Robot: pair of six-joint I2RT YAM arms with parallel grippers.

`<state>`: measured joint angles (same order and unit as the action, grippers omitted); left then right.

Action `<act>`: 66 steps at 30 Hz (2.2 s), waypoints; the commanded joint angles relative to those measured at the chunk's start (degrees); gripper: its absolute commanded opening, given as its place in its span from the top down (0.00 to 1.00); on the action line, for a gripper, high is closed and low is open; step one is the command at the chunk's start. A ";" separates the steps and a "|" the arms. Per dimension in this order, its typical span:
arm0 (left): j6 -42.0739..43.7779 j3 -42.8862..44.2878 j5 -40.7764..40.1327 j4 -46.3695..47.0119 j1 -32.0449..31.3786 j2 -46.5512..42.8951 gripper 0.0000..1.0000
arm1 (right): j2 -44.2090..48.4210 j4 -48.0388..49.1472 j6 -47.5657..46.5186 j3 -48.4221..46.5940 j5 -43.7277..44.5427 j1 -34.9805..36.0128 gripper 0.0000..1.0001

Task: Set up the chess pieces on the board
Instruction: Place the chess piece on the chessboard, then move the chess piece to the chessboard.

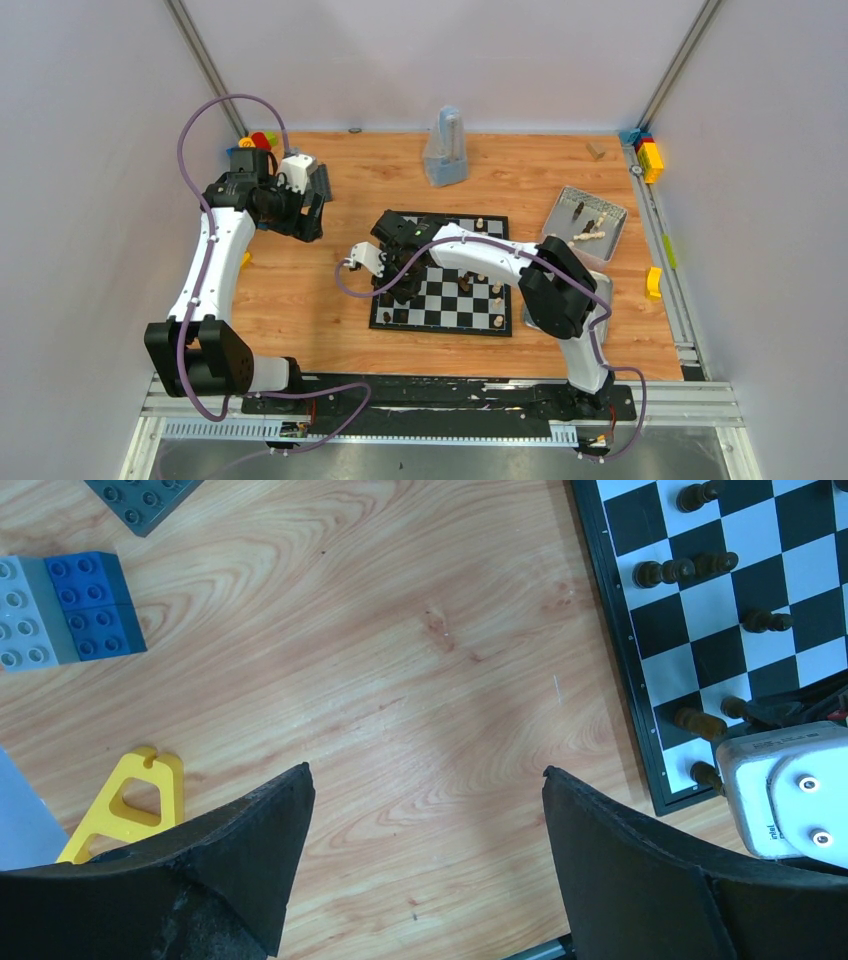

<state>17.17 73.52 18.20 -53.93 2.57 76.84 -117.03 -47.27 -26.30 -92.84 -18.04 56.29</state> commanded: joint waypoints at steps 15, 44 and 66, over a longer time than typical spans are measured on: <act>-0.21 -0.21 1.12 1.17 0.59 -0.91 0.07 | 2.54 0.86 1.65 -2.37 1.69 -1.15 0.63; -0.21 -0.34 0.98 1.23 0.53 -0.54 0.06 | 1.54 3.15 3.10 -1.67 3.27 -7.62 0.61; -0.20 -0.17 0.68 1.29 0.61 -0.61 0.05 | -0.86 2.32 3.27 -2.79 -0.36 -6.97 0.93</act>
<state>17.17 73.06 18.52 -53.89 2.68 76.84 -118.10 -45.17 -23.55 -93.80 -16.29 48.73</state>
